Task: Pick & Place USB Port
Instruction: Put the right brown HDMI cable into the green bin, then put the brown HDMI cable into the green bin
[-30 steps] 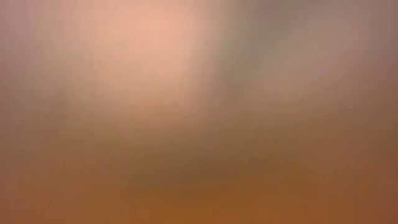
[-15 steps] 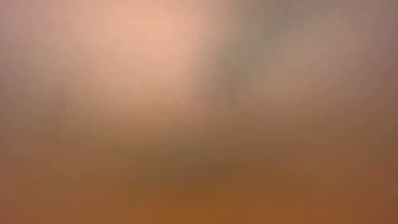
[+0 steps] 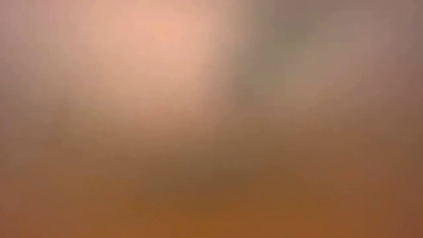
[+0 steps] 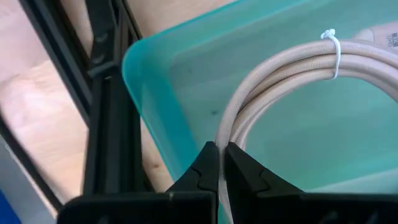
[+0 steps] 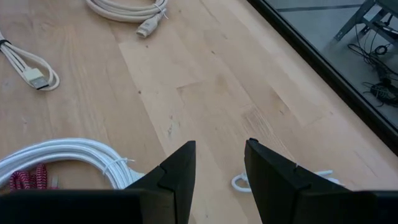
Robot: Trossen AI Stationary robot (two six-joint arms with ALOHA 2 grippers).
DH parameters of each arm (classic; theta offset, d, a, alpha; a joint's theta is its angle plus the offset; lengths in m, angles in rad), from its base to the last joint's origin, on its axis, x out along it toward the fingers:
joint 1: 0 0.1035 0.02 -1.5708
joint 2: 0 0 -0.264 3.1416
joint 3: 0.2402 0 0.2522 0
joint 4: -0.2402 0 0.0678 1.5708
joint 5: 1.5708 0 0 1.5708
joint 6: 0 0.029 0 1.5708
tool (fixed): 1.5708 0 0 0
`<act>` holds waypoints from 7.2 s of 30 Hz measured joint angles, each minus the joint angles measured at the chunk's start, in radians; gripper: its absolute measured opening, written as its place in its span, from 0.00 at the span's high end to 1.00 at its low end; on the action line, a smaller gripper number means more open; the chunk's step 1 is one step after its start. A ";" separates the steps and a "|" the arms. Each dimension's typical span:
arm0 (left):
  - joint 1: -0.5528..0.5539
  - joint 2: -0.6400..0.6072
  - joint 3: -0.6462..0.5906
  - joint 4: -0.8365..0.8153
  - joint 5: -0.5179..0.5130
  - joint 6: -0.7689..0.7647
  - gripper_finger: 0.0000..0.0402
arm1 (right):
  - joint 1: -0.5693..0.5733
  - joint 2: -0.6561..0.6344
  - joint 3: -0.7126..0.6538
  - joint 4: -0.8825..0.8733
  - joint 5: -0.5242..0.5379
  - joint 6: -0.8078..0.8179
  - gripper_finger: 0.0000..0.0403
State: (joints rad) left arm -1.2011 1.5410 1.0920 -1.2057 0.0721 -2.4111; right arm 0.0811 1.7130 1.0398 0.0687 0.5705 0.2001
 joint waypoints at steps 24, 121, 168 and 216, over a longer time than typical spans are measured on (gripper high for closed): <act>-0.013 -0.001 -0.135 0.152 0.014 0.015 0.83 | 0.000 0.000 -0.015 0.051 0.000 -0.011 0.68; 1.983 -0.222 -0.297 0.257 -0.075 2.532 0.60 | 0.098 0.000 -0.015 0.028 -0.045 0.023 0.68; 1.785 -0.185 -0.314 0.511 -0.251 2.056 0.92 | 0.097 0.000 -0.015 0.035 -0.044 0.029 0.68; 0.305 -0.206 -0.153 0.463 -0.190 0.528 0.92 | 0.077 0.000 -0.015 0.025 -0.048 0.042 0.68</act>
State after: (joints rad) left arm -0.8957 1.3353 0.9387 -0.7425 -0.1184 -1.8826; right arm 0.1579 1.7130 1.0245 0.0937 0.5226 0.2417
